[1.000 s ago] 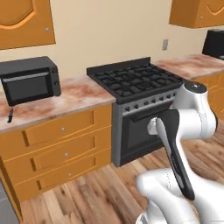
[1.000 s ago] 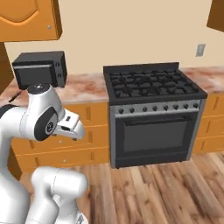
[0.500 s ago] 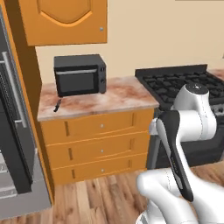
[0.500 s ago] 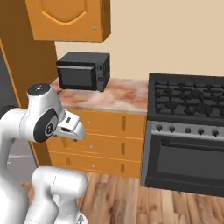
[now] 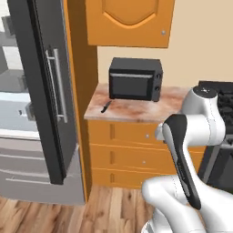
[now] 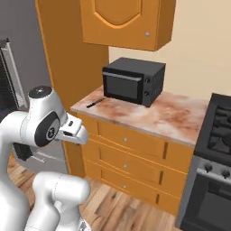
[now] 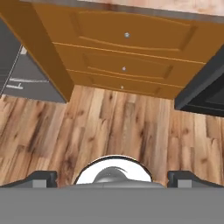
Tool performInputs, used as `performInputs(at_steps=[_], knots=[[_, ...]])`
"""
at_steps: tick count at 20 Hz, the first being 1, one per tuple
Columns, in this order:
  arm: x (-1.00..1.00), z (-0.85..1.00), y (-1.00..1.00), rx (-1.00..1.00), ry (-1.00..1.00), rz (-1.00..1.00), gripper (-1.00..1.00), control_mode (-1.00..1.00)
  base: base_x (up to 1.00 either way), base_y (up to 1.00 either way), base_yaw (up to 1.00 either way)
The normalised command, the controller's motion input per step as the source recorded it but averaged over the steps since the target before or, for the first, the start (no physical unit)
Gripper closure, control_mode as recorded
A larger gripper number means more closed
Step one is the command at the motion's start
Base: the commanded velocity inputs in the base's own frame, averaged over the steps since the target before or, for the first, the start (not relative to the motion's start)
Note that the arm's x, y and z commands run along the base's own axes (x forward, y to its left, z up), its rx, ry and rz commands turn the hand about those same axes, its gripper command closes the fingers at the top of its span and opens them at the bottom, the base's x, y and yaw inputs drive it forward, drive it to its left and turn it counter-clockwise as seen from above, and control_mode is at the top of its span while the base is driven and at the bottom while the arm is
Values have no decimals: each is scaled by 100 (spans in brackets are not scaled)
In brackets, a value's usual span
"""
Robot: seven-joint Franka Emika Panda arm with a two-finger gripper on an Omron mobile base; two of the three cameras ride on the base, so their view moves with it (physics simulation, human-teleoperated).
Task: Retrieve the butter from the fridge and place it on a plate on the dining table. Then retrieve the butter knife by the fridge and place it near the plate.
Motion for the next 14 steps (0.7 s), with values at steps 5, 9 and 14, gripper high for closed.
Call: performInputs(at_steps=[5,9,14], knots=[[0,0,0,0,0,0,-100,100,75,-20,50],[0,0,0,0,0,0,-100,100,94,-18,29],[0,0,0,0,0,0,-100,100,54,-2,8]])
